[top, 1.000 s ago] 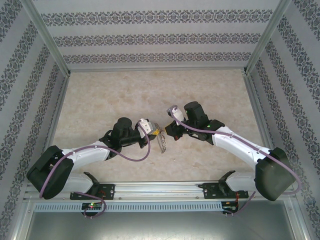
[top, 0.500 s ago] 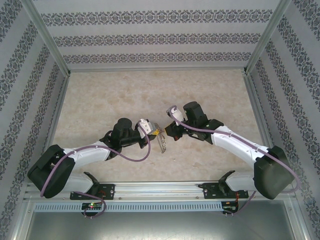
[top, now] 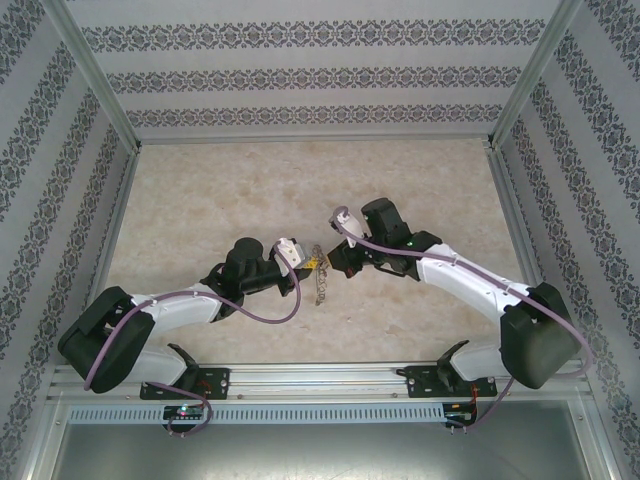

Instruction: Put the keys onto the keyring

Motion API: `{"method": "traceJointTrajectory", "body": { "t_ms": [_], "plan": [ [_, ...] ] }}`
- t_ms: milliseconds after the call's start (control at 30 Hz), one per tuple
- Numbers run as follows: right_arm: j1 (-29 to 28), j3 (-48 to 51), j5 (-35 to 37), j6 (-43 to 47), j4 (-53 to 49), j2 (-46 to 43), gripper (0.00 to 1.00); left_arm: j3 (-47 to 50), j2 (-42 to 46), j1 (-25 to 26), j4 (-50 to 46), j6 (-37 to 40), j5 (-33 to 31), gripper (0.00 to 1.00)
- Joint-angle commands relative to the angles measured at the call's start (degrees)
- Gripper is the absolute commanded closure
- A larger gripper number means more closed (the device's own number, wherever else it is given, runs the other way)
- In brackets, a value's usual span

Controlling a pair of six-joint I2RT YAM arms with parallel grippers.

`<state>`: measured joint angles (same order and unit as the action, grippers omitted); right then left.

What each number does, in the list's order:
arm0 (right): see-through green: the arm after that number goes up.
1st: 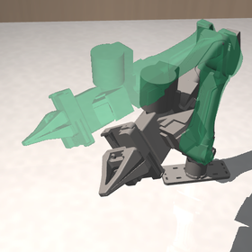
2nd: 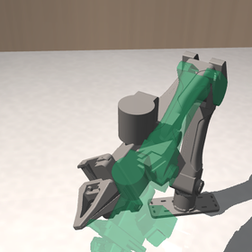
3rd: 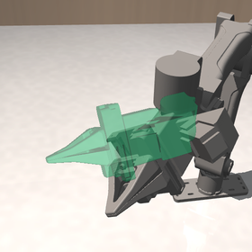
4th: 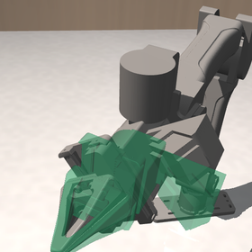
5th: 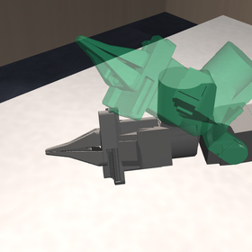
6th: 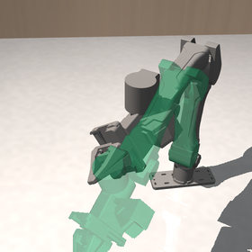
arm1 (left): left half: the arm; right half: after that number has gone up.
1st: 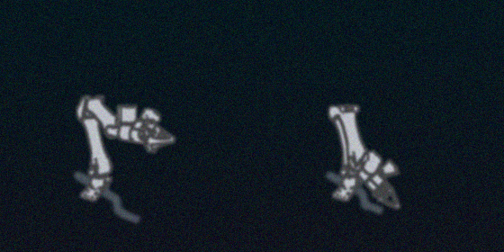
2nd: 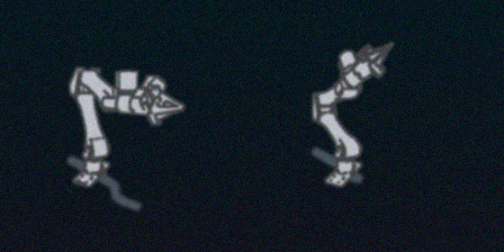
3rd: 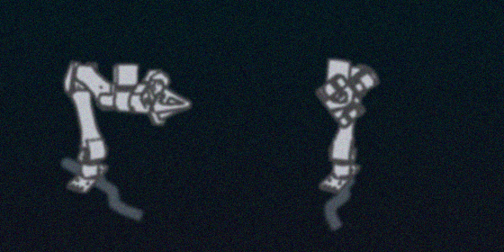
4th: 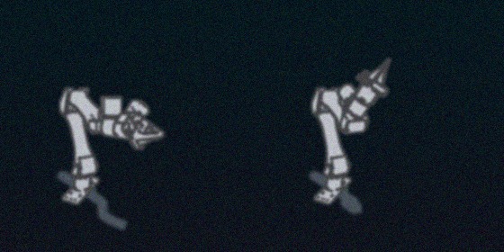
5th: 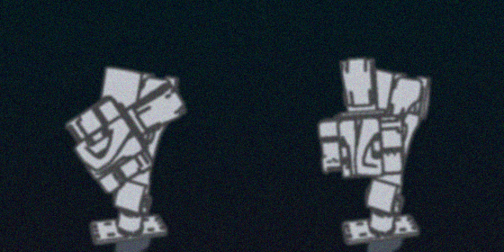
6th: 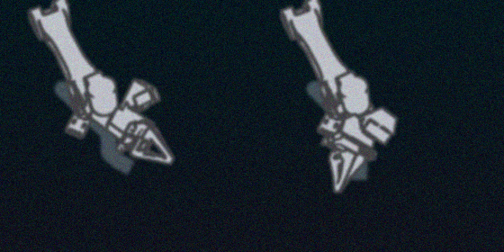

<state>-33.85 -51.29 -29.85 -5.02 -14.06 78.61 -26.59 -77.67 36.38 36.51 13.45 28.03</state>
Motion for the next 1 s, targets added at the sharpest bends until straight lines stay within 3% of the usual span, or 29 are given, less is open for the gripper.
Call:
{"method": "traceJointTrajectory", "body": {
  "t_ms": [0,233,467,600,733,967],
  "plan": [
    [0.07,-2.70,-1.86,0.45,-2.49,0.93,1.00,-0.29,-0.79,0.03,0.66,1.52,1.30,1.00],
    [-1.30,-4.65,-3.39,2.22,-4.42,1.09,1.00,-1.89,-1.09,0.04,-2.17,2.72,0.31,1.00],
    [-2.02,-5.85,0.94,3.61,-7.57,1.94,1.00,-2.48,-1.35,0.05,-1.84,2.48,0.58,1.00],
    [-0.85,-4.80,5.93,1.59,-7.08,1.00,1.00,-2.87,-1.38,0.01,-2.23,1.75,0.77,0.72],
    [0.66,-2.42,7.72,-0.19,-6.99,-0.41,1.00,-3.26,-1.04,-0.05,-4.20,1.86,2.60,0.69],
    [2.02,3.29,10.92,-3.42,-6.90,-1.70,1.00,-1.72,1.94,-0.08,-4.48,1.49,0.28,0.68]
  ]
}}
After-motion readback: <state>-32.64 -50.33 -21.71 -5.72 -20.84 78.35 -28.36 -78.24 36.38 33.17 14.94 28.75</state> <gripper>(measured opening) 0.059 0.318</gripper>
